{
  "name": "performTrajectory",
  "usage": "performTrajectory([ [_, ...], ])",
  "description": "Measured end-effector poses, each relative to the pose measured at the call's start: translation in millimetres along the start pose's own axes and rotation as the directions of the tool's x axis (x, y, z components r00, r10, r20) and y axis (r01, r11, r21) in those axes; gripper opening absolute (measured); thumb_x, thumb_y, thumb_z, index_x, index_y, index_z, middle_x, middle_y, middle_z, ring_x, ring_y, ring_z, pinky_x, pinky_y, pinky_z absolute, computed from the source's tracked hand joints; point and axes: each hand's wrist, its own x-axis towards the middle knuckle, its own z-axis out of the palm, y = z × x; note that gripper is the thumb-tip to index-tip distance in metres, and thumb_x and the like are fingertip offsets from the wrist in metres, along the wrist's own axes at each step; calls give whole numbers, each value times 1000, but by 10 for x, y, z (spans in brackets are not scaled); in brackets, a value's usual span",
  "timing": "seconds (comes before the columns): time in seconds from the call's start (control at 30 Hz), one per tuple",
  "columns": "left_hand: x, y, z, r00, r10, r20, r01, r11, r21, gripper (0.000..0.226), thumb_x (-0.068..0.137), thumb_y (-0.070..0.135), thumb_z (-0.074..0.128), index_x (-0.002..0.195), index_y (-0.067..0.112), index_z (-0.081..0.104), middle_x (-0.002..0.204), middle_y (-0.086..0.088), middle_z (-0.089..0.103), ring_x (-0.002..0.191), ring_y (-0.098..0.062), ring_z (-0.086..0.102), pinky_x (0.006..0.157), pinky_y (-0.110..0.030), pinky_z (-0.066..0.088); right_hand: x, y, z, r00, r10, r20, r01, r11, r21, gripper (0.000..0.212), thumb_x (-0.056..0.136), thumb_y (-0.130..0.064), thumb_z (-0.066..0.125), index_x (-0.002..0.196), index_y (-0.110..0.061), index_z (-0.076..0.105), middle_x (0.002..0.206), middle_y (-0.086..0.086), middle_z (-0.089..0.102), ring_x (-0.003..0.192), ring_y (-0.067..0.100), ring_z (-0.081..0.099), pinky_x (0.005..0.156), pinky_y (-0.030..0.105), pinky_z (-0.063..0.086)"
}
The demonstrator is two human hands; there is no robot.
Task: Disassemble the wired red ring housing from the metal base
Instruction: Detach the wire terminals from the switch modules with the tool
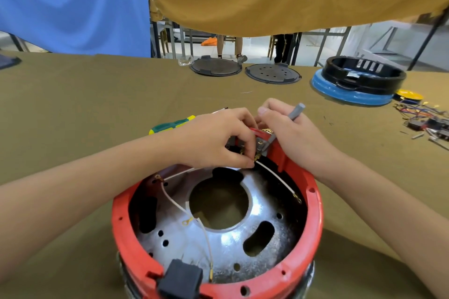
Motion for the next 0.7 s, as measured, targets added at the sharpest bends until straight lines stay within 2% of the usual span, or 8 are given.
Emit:
performTrajectory([
  [0.07,2,4,1,1000,-2,5,2,1000,0,7,81,33,77,77,31,72,116,14,49,105,-7,52,93,-40,44,3,-6,-7,998,66,15,-66,998,-7,24,97,-18,43,74,-10,44,69,0,42,66,9,42,64,35,36],
  [0.2,6,15,5,1000,4,1,-4,1000,7,7,81,32,77,77,29,72,117,10,51,106,-10,54,92,-40,45,7,-30,1,993,111,33,-111,994,1,21,91,-11,40,71,-3,36,73,6,35,71,19,36,68,40,34],
  [0.3,3,26,4,1000,9,2,-9,1000,8,7,81,31,77,77,29,72,116,8,51,104,-12,55,91,-41,45,17,-46,4,990,136,31,-137,991,3,25,88,-9,38,65,-16,31,74,7,31,74,23,31,69,43,33],
  [0.6,-2,30,1,1000,1,5,-1,1000,11,7,81,33,76,77,32,71,114,10,49,101,-9,54,89,-41,46,30,-70,-2,991,130,15,-130,991,8,31,90,-10,41,62,-19,30,64,-3,30,68,15,30,64,36,29],
  [0.7,-5,31,1,1000,2,2,-2,1000,5,8,82,31,77,77,31,70,113,9,50,99,-10,55,89,-42,46,31,-82,1,989,145,23,-145,989,3,28,90,-11,41,64,-18,31,68,1,30,71,19,30,67,39,30],
])
